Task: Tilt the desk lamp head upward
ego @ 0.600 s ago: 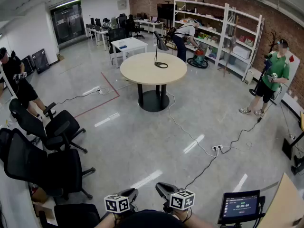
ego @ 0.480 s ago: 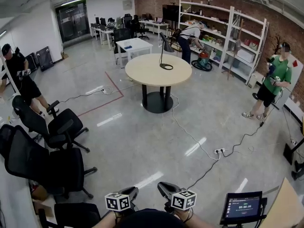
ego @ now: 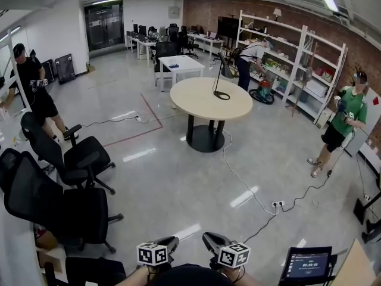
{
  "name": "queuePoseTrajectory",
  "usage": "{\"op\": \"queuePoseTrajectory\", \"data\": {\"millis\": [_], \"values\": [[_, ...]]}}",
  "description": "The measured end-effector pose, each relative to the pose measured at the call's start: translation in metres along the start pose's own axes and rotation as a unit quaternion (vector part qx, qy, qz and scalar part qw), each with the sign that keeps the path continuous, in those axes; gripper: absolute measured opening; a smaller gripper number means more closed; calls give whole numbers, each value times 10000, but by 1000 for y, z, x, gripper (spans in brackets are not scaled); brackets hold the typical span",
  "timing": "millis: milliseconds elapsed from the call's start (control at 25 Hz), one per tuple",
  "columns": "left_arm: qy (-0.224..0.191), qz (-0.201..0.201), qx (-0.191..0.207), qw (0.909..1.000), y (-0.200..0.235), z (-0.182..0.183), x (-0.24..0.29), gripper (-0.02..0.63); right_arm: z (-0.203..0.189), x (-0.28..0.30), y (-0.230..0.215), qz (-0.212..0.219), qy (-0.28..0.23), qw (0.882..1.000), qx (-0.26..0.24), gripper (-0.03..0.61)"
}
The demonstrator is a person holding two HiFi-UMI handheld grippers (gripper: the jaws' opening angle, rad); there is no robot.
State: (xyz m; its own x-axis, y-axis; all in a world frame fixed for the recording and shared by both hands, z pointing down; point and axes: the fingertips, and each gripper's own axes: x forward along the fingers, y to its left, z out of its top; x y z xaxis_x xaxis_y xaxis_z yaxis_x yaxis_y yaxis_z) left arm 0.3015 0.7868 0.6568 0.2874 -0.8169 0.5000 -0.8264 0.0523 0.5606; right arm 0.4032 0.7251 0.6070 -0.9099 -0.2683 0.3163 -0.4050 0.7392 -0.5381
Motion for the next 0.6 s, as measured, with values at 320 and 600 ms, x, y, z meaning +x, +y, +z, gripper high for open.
{"op": "queuePoseTrajectory", "data": {"millis": [320, 600], "values": [[-21, -140, -173, 9998, 28, 6, -8, 54, 4, 22, 15, -60, -147, 9999, -1, 31], [-83, -181, -440, 9988, 55, 3, -31, 54, -14, 47, 37, -136, 212, 9997, 28, 31]]}}
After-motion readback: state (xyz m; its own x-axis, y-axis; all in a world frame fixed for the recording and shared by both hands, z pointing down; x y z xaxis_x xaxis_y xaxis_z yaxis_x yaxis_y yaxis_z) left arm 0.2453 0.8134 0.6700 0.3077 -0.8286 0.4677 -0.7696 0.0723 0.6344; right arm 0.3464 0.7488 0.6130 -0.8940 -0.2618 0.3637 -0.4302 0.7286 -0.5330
